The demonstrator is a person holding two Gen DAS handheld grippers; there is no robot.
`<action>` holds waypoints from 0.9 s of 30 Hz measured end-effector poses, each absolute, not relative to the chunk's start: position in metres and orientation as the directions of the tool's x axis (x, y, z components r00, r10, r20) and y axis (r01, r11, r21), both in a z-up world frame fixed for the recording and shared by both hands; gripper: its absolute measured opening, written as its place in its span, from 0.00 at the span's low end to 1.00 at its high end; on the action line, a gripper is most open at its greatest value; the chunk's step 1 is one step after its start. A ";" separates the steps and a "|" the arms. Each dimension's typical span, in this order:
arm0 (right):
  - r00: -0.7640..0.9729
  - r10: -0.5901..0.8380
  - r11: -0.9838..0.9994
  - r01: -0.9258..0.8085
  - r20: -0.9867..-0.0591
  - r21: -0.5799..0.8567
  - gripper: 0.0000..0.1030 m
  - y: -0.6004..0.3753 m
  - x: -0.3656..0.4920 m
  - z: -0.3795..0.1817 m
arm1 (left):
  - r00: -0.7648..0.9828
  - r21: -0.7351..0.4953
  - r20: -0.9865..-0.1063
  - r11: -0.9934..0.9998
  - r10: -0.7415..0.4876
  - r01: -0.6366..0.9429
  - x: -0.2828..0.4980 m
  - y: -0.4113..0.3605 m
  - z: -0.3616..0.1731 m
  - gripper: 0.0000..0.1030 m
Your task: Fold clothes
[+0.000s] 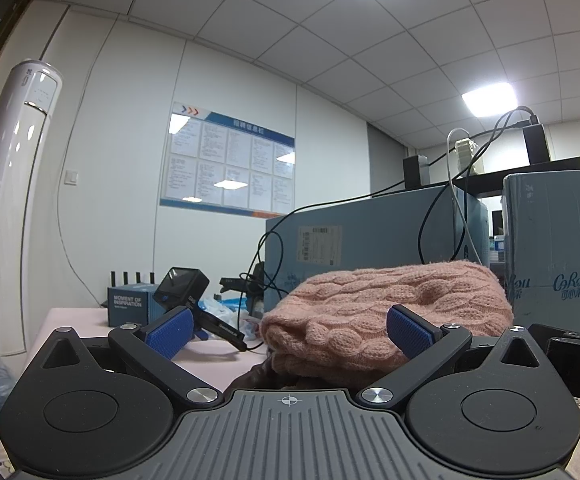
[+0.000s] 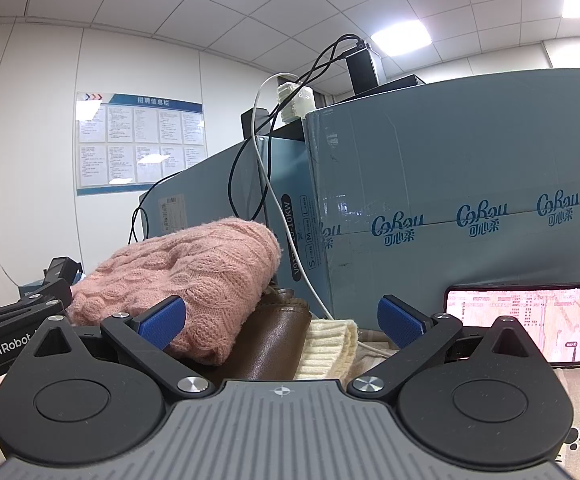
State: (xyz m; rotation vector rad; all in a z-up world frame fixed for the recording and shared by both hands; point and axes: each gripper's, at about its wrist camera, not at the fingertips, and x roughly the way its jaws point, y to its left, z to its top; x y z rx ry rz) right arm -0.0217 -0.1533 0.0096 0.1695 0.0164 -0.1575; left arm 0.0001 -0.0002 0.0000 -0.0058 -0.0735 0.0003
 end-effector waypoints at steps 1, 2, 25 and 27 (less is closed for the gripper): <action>0.988 -0.155 0.973 0.158 -0.030 0.167 1.00 -0.153 -0.022 0.010 | 0.997 -0.005 0.073 1.000 0.001 0.000 0.000 -0.001 0.000 1.00; 0.988 -0.155 0.973 0.158 -0.030 0.167 1.00 -0.154 -0.022 0.010 | 0.997 -0.005 0.073 1.000 0.001 0.000 0.001 -0.001 0.000 1.00; 0.988 -0.154 0.974 0.157 -0.030 0.164 1.00 -0.153 -0.022 0.010 | 0.997 -0.007 0.072 1.000 -0.004 0.005 0.002 -0.001 -0.001 1.00; 0.988 -0.154 0.974 0.157 -0.030 0.164 1.00 -0.153 -0.022 0.010 | 0.997 -0.007 0.071 1.000 -0.005 0.005 0.001 0.000 -0.001 1.00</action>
